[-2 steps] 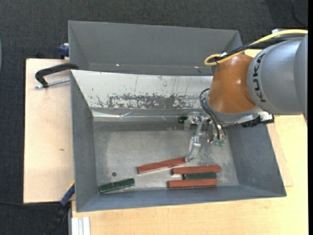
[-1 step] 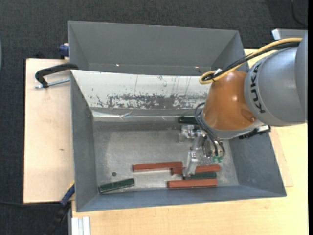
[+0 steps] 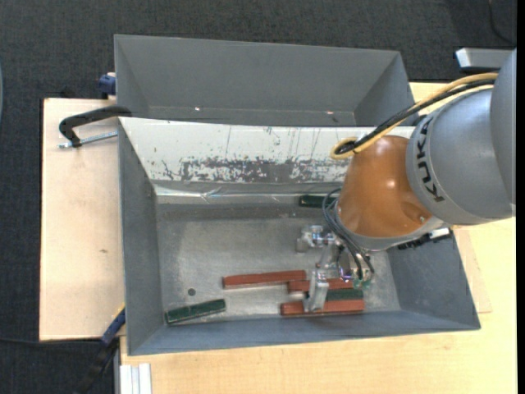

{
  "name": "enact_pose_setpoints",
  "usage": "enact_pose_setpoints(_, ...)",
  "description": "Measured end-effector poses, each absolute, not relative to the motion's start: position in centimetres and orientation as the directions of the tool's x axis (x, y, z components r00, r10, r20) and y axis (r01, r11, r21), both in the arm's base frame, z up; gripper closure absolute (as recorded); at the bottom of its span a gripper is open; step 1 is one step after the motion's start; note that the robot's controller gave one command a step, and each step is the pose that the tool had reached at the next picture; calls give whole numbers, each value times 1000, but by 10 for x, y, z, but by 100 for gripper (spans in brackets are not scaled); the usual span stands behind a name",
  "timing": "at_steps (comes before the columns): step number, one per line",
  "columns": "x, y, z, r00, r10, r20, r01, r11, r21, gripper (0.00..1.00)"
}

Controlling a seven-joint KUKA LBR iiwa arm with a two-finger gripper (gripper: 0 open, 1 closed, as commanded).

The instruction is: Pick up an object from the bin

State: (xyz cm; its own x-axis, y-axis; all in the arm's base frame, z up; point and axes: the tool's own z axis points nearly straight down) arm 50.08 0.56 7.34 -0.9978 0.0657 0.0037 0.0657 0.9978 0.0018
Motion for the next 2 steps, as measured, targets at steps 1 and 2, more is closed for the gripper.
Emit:
enact_pose_setpoints(1, 502, 60, 73, -1000, 23, -2, 23, 1000, 1, 100)
enact_pose_setpoints(2, 502, 60, 73, -1000, 22, -2, 22, 1000, 1, 100)
